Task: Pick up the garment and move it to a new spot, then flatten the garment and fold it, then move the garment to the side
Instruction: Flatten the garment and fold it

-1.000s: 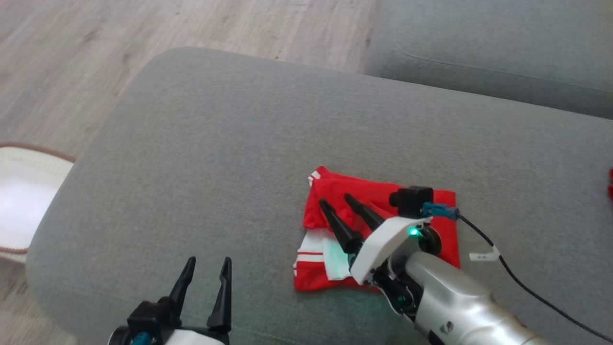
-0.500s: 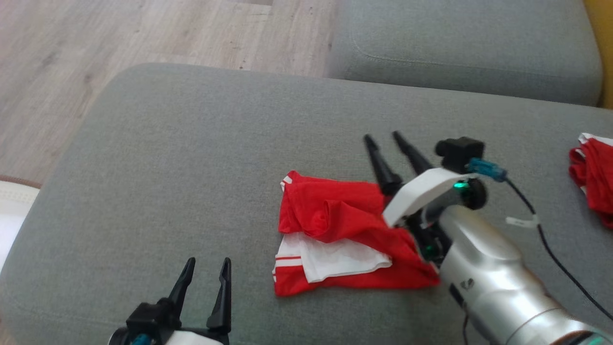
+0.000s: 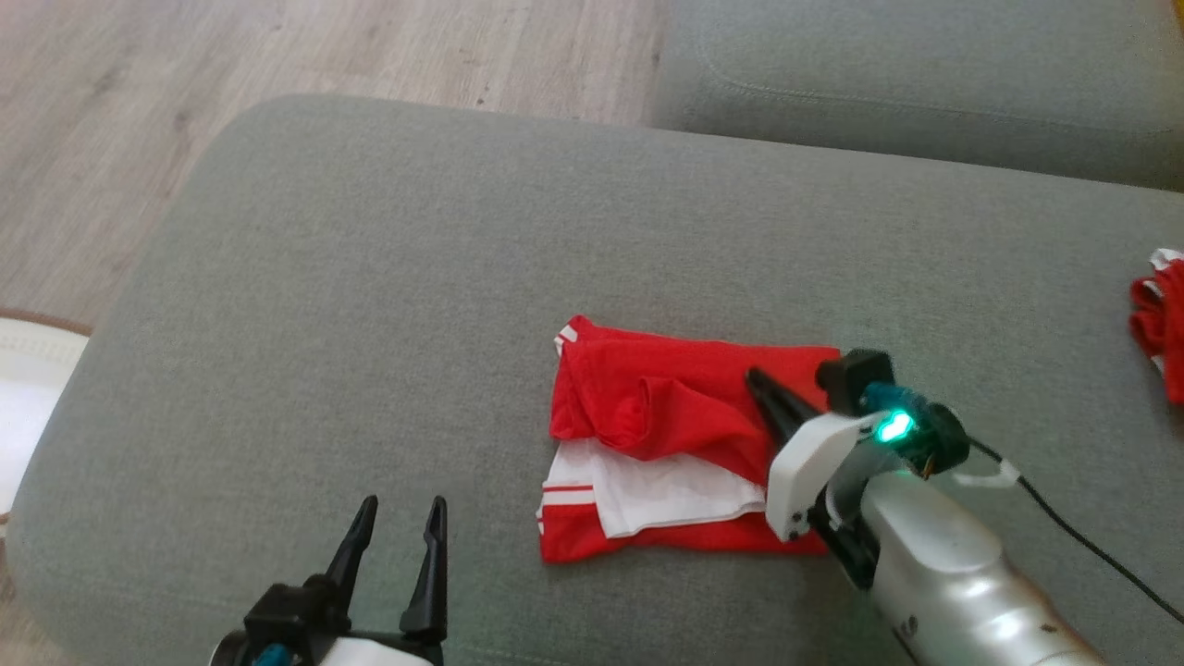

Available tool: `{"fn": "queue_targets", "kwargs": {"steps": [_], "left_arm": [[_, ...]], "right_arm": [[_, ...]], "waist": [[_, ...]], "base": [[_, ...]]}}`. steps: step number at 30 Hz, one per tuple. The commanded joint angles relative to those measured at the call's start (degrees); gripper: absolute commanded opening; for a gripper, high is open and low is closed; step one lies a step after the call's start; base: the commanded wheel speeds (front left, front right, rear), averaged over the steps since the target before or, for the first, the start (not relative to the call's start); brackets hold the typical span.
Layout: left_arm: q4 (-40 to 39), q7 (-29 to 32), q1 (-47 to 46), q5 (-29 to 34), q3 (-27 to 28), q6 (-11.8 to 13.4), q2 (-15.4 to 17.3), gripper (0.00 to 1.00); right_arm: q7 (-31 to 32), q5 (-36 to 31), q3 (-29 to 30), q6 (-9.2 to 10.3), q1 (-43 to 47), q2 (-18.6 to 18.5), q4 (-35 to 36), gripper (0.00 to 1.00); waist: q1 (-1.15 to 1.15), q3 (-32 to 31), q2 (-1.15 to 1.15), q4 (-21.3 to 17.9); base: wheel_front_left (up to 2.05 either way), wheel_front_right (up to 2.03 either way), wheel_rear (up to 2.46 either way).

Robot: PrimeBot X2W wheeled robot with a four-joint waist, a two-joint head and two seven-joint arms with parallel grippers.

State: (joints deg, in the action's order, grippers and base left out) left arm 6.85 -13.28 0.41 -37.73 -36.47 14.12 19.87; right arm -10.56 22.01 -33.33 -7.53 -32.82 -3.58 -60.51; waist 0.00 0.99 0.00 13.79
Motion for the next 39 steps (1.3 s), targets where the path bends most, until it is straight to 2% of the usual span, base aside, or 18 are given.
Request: {"fn": "queue_targets", "kwargs": {"steps": [1,7,15,20,24,28,29,32,33,34,39], "left_arm": [[-1.69,-0.93,-2.57,0.02,2.47,0.19,0.29,1.00],[-1.34,-1.04,-3.05,0.06,2.57,0.02,0.16,1.00],[-1.45,-1.13,-2.94,0.08,2.62,0.17,0.25,1.00],[-1.57,-1.17,-3.00,0.08,2.70,0.29,0.37,1.00],[-1.50,-1.20,-3.04,0.04,2.74,0.42,0.35,1.00],[-1.10,-1.23,-3.25,-0.05,3.00,0.37,0.65,1.00],[-0.92,-1.22,-3.41,-0.05,3.03,0.29,0.73,1.00],[-0.37,-1.18,-3.97,-0.09,3.15,0.08,0.87,1.00],[-0.26,-1.18,-4.19,-0.08,3.20,0.05,0.87,1.00],[-0.13,-1.17,-4.41,-0.07,3.23,0.05,0.85,1.00],[0.44,-1.24,-5.06,-0.28,3.70,0.37,0.20,1.00]], "right_arm": [[0.01,-0.43,-1.01,0.04,-0.49,0.62,1.17,0.00],[2.91,-0.36,-5.78,0.04,1.17,0.60,3.01,0.00],[7.28,5.20,-16.91,0.04,4.67,0.65,11.59,0.00],[9.04,7.06,-21.70,0.04,5.07,0.62,14.10,0.00],[6.56,8.85,-21.00,0.04,4.30,0.64,15.05,0.00],[2.15,9.50,-16.93,0.04,2.58,0.65,15.37,0.00],[0.87,9.38,-15.50,0.04,2.23,0.64,15.26,0.04],[-1.99,8.24,-10.61,0.04,1.71,0.46,15.07,0.55],[-2.66,7.69,-8.68,0.04,1.76,0.37,15.17,0.95],[-3.16,7.09,-6.67,0.04,1.99,0.26,15.33,1.00],[-4.22,2.87,4.27,0.04,5.40,0.01,17.16,1.00]], "waist": [[0.00,0.32,0.00,0.38],[0.00,0.80,0.00,1.94],[0.00,0.70,0.00,2.55],[0.00,0.96,0.00,2.12],[0.00,0.98,0.00,1.66],[0.00,0.38,0.00,0.74],[0.00,0.13,0.00,0.50],[0.00,-0.82,0.00,-0.60],[0.00,-1.07,0.00,-0.99],[0.00,-1.34,0.00,-1.41],[0.00,-2.85,0.00,-3.68]], "base": [[0.00,0.00,0.00],[0.00,0.00,0.00],[0.00,0.00,0.00],[0.00,0.00,0.00],[0.00,0.00,0.00],[0.00,0.00,0.00],[0.00,0.00,0.00],[0.00,0.00,0.00],[0.00,0.00,0.00],[0.00,0.00,0.00],[0.00,0.00,0.00]]}}
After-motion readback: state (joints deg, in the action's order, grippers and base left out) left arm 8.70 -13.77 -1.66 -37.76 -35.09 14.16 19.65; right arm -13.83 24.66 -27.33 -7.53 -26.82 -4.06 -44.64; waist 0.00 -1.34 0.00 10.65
